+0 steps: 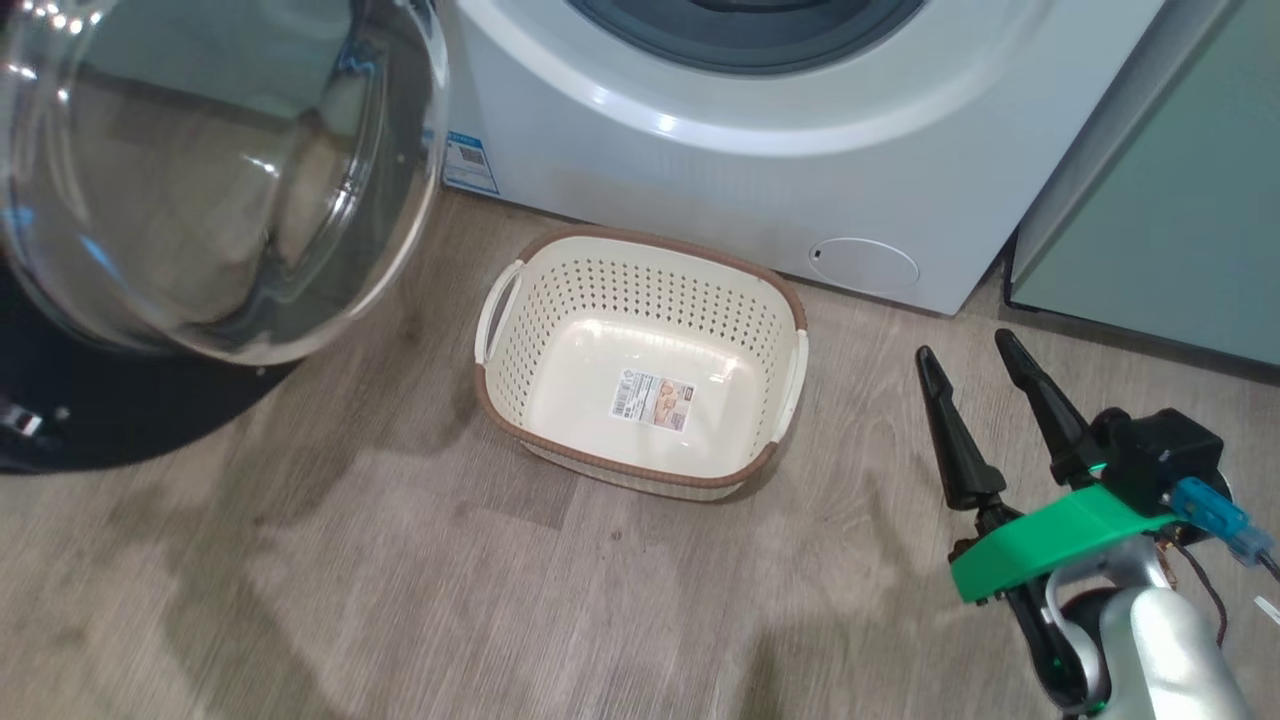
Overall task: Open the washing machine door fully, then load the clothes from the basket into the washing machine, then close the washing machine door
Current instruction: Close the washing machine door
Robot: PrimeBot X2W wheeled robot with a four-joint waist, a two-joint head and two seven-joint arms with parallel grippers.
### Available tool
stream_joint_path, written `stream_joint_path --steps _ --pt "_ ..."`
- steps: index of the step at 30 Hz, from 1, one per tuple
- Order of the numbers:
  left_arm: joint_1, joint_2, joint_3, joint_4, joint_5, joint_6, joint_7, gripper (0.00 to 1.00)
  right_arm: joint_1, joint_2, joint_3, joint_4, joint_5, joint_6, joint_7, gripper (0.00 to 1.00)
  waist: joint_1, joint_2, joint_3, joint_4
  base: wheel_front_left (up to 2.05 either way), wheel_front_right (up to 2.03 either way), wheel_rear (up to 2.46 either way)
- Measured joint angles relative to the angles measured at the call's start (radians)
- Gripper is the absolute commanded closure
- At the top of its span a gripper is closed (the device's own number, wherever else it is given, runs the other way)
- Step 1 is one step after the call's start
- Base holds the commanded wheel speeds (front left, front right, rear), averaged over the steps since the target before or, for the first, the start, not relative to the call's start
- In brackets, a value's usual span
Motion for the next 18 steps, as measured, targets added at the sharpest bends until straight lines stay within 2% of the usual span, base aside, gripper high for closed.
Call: stream_joint_path --steps 7,10,18 --pt "0.071 -0.024 -0.04 -0.109 -0.033 0.001 0.121 1.0 0.0 0.0 0.001 0.004 0.007 0.0 -0.002 0.0 0.0 0.0 -0.006 -0.002 0.0 0.0 0.0" --pt "0.094 -0.049 -0.042 -0.163 -0.064 0.01 0.161 1.0 0.0 0.0 0.001 0.009 0.007 0.0 -0.01 0.0 0.0 0.0 -0.005 -0.005 0.0 0.0 0.0" --pt "0.139 -0.074 -0.032 -0.328 -0.149 0.029 0.255 1.0 0.0 0.0 0.0 0.015 0.019 0.0 -0.027 0.0 0.0 0.0 0.002 -0.032 0.0 0.0 0.0"
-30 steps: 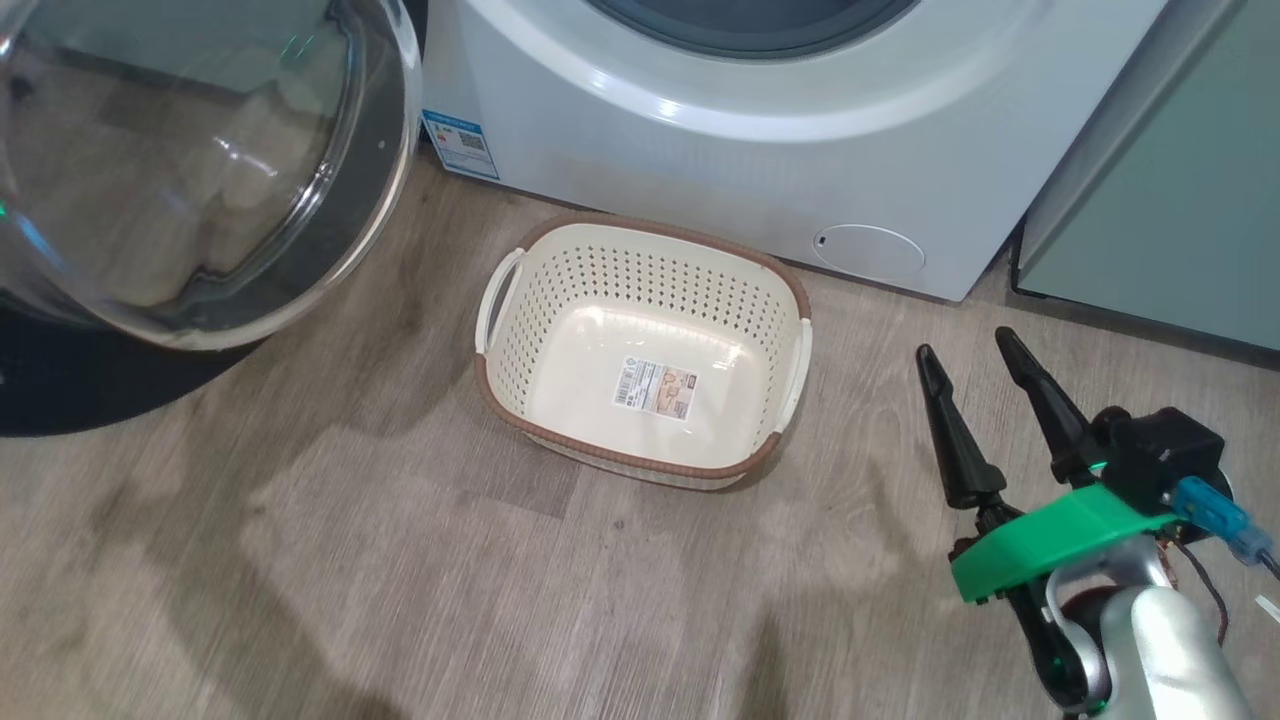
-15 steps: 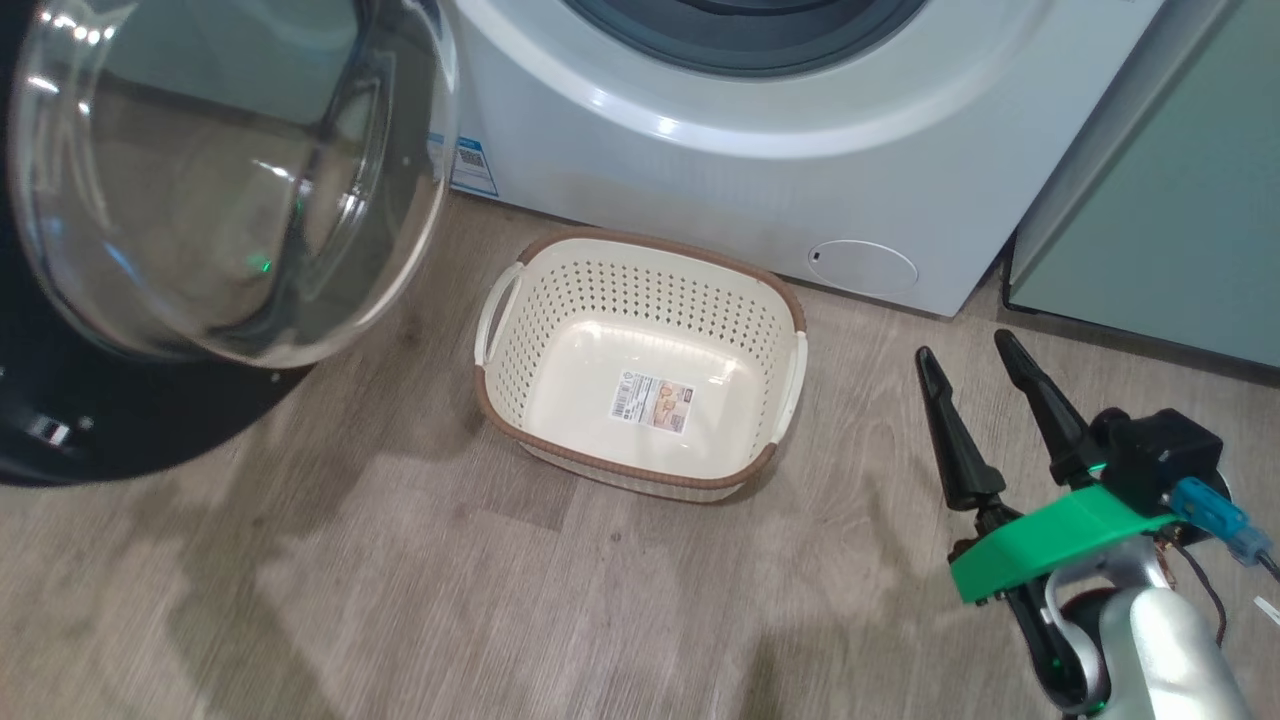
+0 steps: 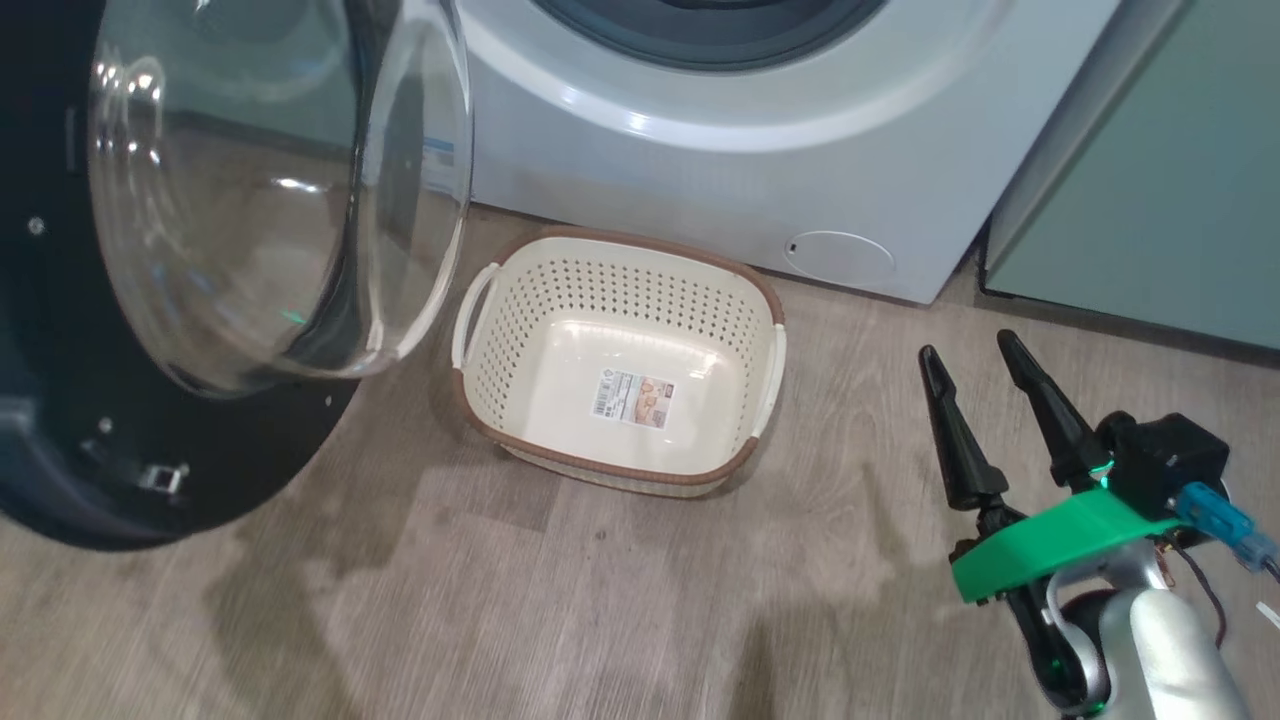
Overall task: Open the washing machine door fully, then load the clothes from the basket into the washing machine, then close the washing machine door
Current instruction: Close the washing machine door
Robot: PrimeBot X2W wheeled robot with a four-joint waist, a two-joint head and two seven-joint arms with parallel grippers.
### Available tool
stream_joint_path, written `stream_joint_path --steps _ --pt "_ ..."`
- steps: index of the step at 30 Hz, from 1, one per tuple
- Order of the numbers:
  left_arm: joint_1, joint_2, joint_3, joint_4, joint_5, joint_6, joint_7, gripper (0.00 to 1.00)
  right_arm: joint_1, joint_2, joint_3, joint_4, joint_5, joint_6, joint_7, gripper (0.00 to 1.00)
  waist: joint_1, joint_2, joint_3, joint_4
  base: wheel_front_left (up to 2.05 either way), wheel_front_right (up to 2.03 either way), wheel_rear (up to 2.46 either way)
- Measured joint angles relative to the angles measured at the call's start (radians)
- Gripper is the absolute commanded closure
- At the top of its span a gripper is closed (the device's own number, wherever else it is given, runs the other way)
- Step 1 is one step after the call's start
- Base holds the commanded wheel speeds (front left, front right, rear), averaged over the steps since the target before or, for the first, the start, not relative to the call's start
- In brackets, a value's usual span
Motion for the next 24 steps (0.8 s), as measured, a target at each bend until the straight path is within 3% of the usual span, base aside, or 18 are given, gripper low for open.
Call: stream_joint_path --steps 9,24 --pt "0.078 -0.03 0.0 -0.188 -0.058 0.025 0.069 1.0 -0.02 0.0 0.0 0.013 0.014 0.0 -0.021 0.0 0.0 0.0 0.018 -0.058 0.0 0.0 0.0" --pt "0.098 -0.069 -0.03 -0.423 -0.118 0.077 0.123 1.0 -0.038 0.0 0.012 0.05 0.053 0.0 -0.077 0.0 0.0 0.0 0.043 -0.22 0.0 0.0 0.0"
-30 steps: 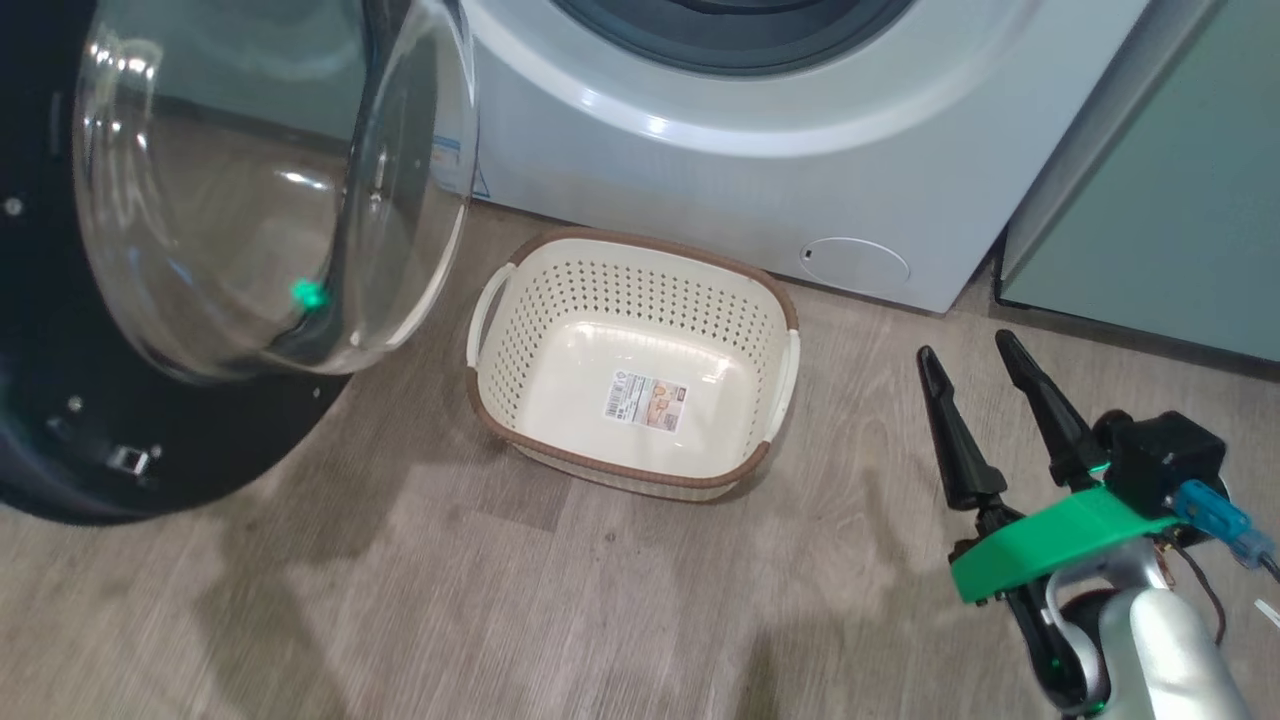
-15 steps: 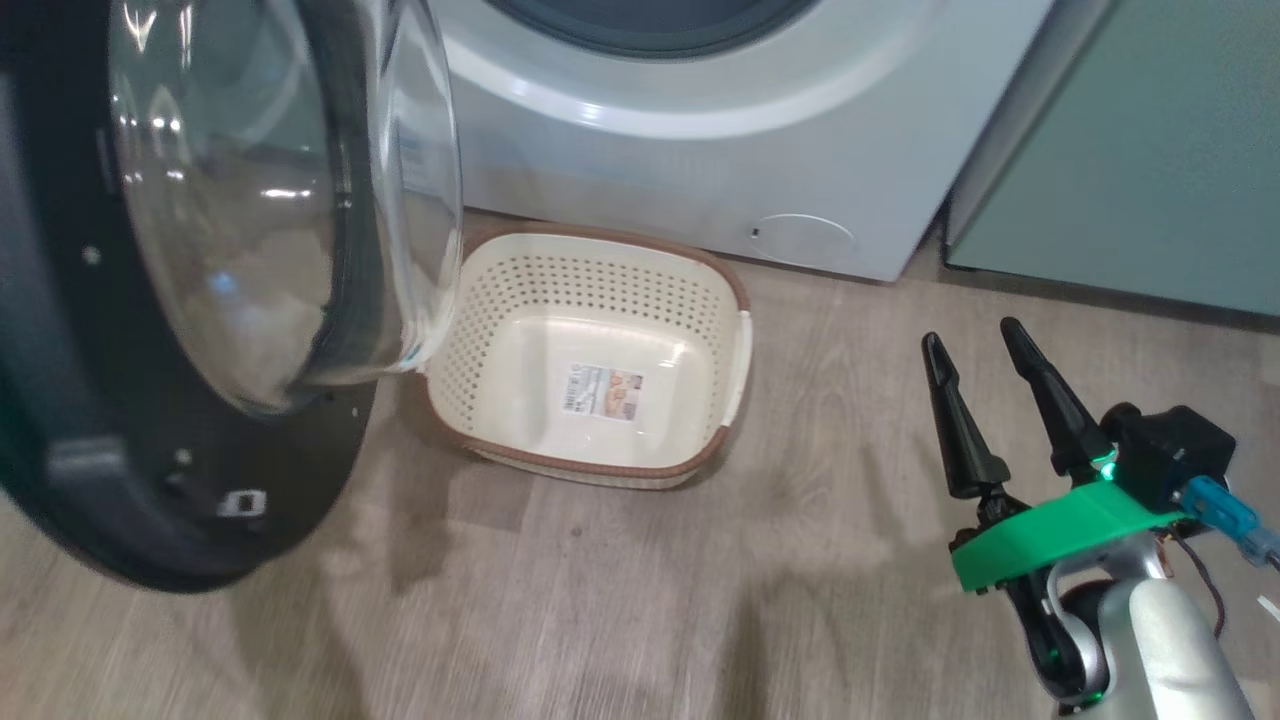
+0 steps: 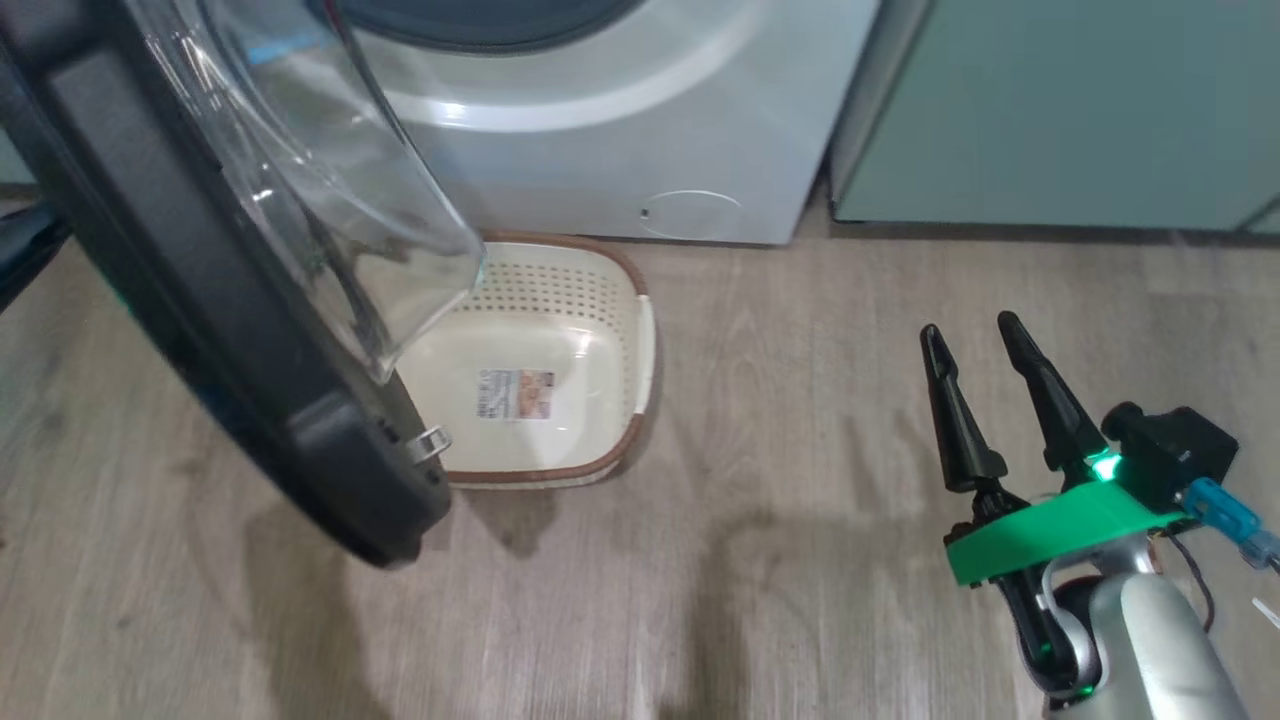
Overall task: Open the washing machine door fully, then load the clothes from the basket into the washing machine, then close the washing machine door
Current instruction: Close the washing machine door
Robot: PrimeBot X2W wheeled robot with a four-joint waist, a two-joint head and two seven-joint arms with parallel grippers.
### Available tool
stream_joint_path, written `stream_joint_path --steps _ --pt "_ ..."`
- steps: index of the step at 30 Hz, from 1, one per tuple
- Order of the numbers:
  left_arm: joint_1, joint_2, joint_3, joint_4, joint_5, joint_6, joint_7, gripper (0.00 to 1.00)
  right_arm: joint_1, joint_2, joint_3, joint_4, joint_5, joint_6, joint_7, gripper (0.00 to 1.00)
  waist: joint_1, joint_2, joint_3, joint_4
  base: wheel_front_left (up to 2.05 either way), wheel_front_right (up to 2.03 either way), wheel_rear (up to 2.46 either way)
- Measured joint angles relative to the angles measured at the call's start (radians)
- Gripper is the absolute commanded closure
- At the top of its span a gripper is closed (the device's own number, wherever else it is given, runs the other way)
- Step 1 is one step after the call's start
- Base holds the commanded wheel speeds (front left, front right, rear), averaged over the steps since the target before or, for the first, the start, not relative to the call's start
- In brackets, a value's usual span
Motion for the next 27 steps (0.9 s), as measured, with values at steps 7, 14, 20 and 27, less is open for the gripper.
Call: stream_joint_path --steps 7,14,20,27 --pt "-0.007 -0.002 -0.009 -0.025 -0.007 0.023 0.007 1.0 -0.007 0.0 0.015 0.024 0.024 0.0 -0.025 0.0 0.0 0.0 0.02 -0.086 0.0 0.0 0.0" --pt "-0.043 -0.003 -0.024 -0.038 -0.013 0.053 0.011 1.0 -0.029 0.0 0.032 0.047 0.052 0.0 -0.056 0.0 0.0 0.0 0.041 -0.18 0.0 0.0 0.0" --pt "-0.09 -0.002 -0.031 -0.044 -0.017 0.072 0.015 1.0 -0.037 0.0 0.045 0.063 0.072 0.0 -0.074 0.0 0.0 0.0 0.059 -0.246 0.0 0.0 0.0" --pt "-0.156 0.002 -0.04 -0.022 -0.016 0.1 0.014 1.0 -0.04 0.0 0.062 0.081 0.086 0.0 -0.093 0.0 0.0 0.0 0.086 -0.329 0.0 0.0 0.0"
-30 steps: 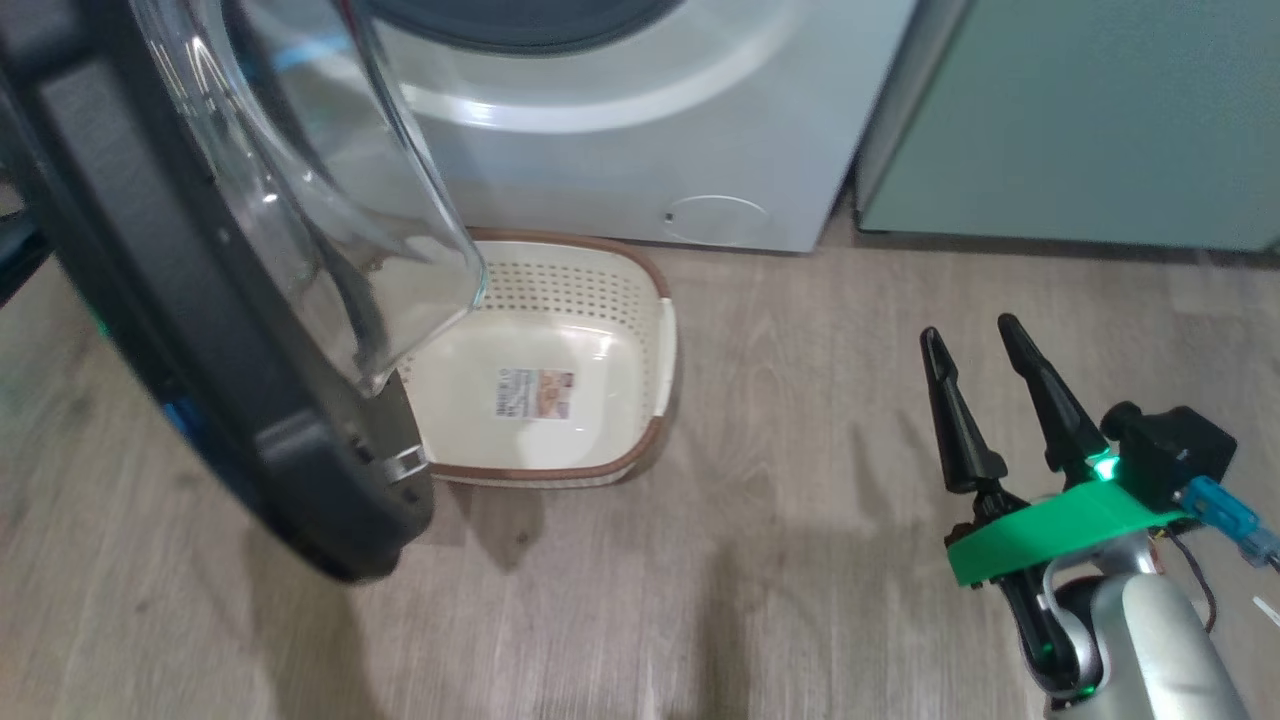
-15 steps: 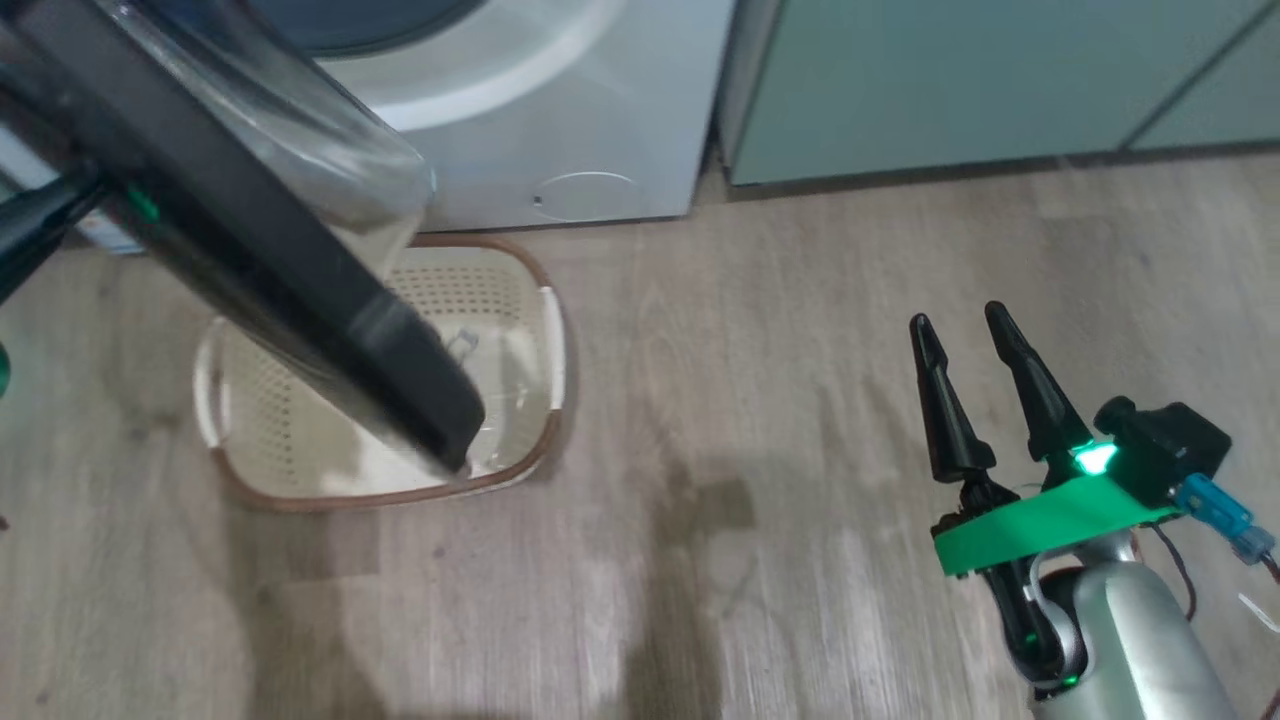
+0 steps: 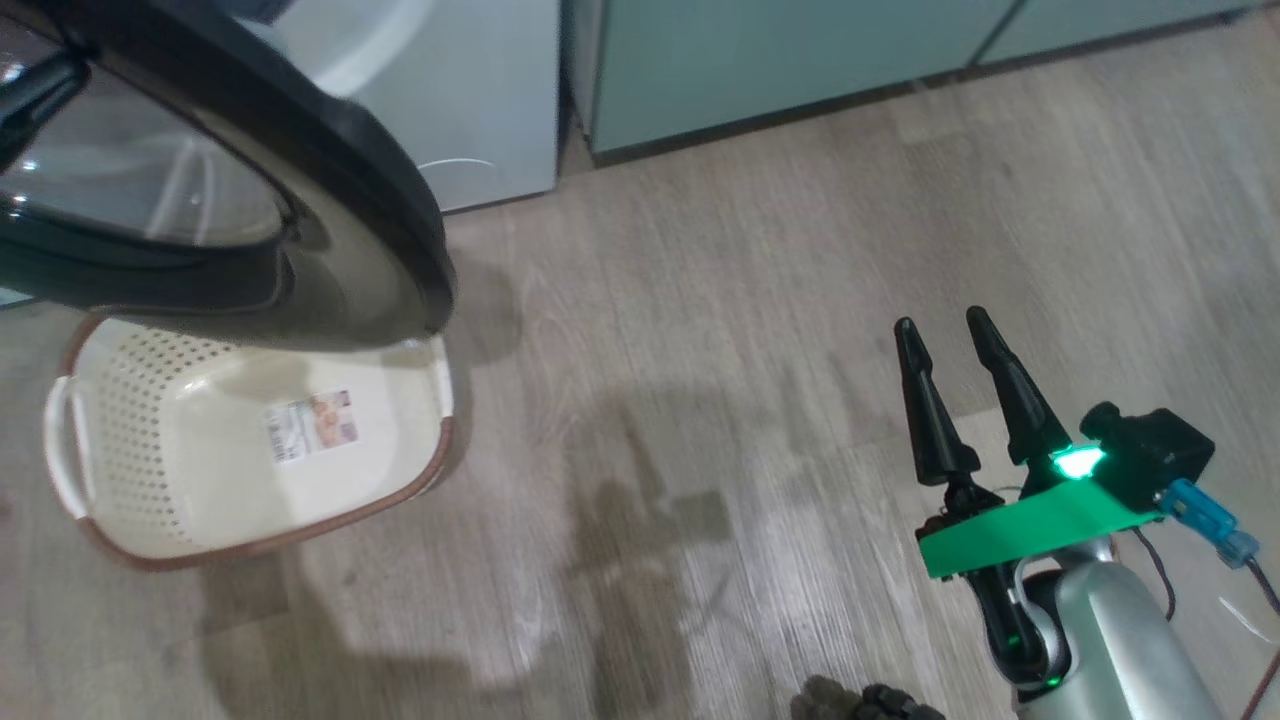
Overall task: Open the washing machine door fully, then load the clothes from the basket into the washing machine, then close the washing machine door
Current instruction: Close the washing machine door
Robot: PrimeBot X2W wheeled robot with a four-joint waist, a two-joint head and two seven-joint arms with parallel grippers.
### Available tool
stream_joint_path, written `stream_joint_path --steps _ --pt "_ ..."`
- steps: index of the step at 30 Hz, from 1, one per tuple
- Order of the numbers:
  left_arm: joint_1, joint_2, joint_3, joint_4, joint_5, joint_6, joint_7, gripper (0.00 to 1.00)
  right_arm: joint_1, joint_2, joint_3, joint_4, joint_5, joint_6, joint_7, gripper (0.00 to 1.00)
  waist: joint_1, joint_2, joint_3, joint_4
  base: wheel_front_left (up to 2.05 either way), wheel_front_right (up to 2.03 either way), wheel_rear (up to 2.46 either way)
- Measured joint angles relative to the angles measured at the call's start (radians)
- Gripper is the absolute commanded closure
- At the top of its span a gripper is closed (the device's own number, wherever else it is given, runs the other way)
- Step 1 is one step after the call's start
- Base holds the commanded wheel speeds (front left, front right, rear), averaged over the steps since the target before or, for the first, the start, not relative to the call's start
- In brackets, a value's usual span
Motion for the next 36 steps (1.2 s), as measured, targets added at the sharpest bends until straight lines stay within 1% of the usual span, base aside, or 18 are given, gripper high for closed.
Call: stream_joint_path --steps 5,12,15,19,27,31,36 --pt "-0.055 0.005 -0.01 0.041 0.012 0.023 -0.021 1.0 -0.006 0.0 0.008 0.005 0.028 0.0 -0.008 0.0 0.0 0.0 0.02 -0.048 0.0 0.0 0.0" --pt "-0.149 0.019 -0.013 0.104 0.027 0.04 -0.053 1.0 -0.021 0.0 0.032 0.009 0.046 0.0 -0.017 0.0 0.0 0.0 0.053 -0.099 0.0 0.0 0.0" --pt "-0.209 0.019 -0.017 0.145 0.053 0.041 -0.087 1.0 -0.023 0.0 0.05 0.011 0.061 0.0 -0.018 0.0 0.0001 0.0 0.075 -0.125 0.0 0.0 0.0" --pt "-0.259 0.016 -0.024 0.197 0.079 0.06 -0.124 1.0 -0.032 0.0 0.054 0.009 0.072 0.0 -0.019 0.0 0.0 0.0 0.092 -0.147 0.0 0.0 0.0" --pt "-0.34 -0.002 -0.025 0.292 0.126 0.056 -0.209 1.0 -0.042 0.0 0.062 -0.003 0.086 0.0 -0.021 0.0 0.0 0.0 0.117 -0.167 0.0 0.0 0.0" --pt "-0.348 -0.014 -0.025 0.302 0.125 0.045 -0.208 1.0 -0.042 0.0 0.062 -0.004 0.089 0.0 -0.021 0.0 0.0 0.0 0.118 -0.162 0.0 0.0 0.0" --pt "-0.307 -0.021 -0.016 0.286 0.097 0.014 -0.167 1.0 -0.042 0.0 0.053 -0.004 0.088 0.0 -0.021 0.0 0.0 0.0 0.108 -0.138 0.0 0.0 0.0"
